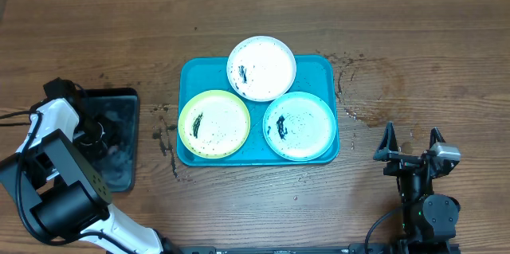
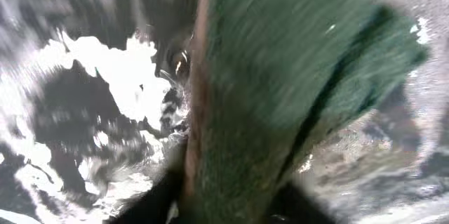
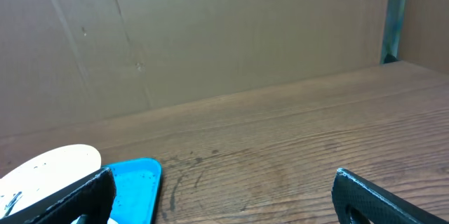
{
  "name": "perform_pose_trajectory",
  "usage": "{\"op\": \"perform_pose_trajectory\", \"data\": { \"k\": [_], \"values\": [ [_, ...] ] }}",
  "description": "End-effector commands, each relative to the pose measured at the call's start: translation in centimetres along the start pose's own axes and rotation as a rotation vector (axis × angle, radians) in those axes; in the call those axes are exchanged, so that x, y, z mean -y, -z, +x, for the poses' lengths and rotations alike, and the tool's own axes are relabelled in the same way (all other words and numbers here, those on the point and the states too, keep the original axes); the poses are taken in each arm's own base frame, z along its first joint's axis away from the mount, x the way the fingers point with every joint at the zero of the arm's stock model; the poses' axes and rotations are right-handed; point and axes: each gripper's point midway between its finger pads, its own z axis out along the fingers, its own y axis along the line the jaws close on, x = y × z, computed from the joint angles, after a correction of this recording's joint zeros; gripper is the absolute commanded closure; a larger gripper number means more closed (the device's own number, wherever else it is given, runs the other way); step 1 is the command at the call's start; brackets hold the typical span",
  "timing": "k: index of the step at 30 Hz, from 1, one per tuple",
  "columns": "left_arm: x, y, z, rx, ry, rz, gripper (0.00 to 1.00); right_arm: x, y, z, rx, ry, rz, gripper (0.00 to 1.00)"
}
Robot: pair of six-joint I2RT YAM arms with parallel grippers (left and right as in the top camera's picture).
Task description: Clean dirty plates on tray and stack at the side
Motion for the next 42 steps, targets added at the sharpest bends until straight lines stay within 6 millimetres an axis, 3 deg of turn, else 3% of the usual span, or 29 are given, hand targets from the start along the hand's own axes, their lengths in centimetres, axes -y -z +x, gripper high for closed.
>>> {"op": "perform_pose_trajectory", "data": {
  "k": [1,9,14,17,20,21,23,27,28,29,31,32,37,42],
  "values": [
    [0.2,-0.3,-1.0,0.037,0.001,0.005,0.0,0.1,0.0,0.2,0.002,0.003,-0.001,0.0],
    [0.8,0.1,-4.2,0.177,0.01,0.016,0.0,0.1,0.0,0.2,0.002,0.003,-0.001,0.0],
    [1.0,0.3,-5.2,0.217,0.014,0.018,0.01,0.1,0.0,0.2,0.002,0.003,-0.001,0.0],
    [1.0,0.3,-5.3,0.222,0.015,0.021,0.22,0.1,0.0,0.2,0.002,0.003,-0.001,0.0],
    [1.1,0.3,-5.4,0.225,0.015,0.022,0.58,0.1,0.0,0.2,0.002,0.003,-0.001,0.0],
    [1.1,0.3,-5.4,0.229,0.015,0.022,0.79,0.1,0.0,0.2,0.002,0.003,-0.001,0.0],
    [1.1,0.3,-5.4,0.227,0.015,0.022,0.96,0.1,0.0,0.2,0.002,0.003,-0.001,0.0],
    [0.9,0.2,-4.8,0.203,0.013,0.013,0.94,0.1,0.0,0.2,0.002,0.003,-0.001,0.0],
    [0.8,0.1,-4.6,0.192,0.012,0.011,0.84,0.1,0.0,0.2,0.002,0.003,-0.001,0.0],
    [0.6,0.1,-4.2,0.179,0.011,0.004,0.69,0.1,0.0,0.2,0.002,0.003,-0.001,0.0],
    [0.4,0.0,-3.7,0.156,0.009,-0.006,0.17,0.1,0.0,0.2,0.002,0.003,-0.001,0.0],
    [0.2,-0.1,-3.3,0.141,0.009,-0.013,0.0,0.1,0.0,0.2,0.002,0.003,-0.001,0.0],
    [-0.6,-0.2,-1.3,0.058,0.002,-0.045,0.0,0.1,0.0,0.2,0.002,0.003,-0.001,0.0],
    [0.1,-0.3,0.4,-0.022,0.0,0.005,0.03,0.1,0.0,0.2,0.002,0.003,-0.001,0.0]
  ]
}}
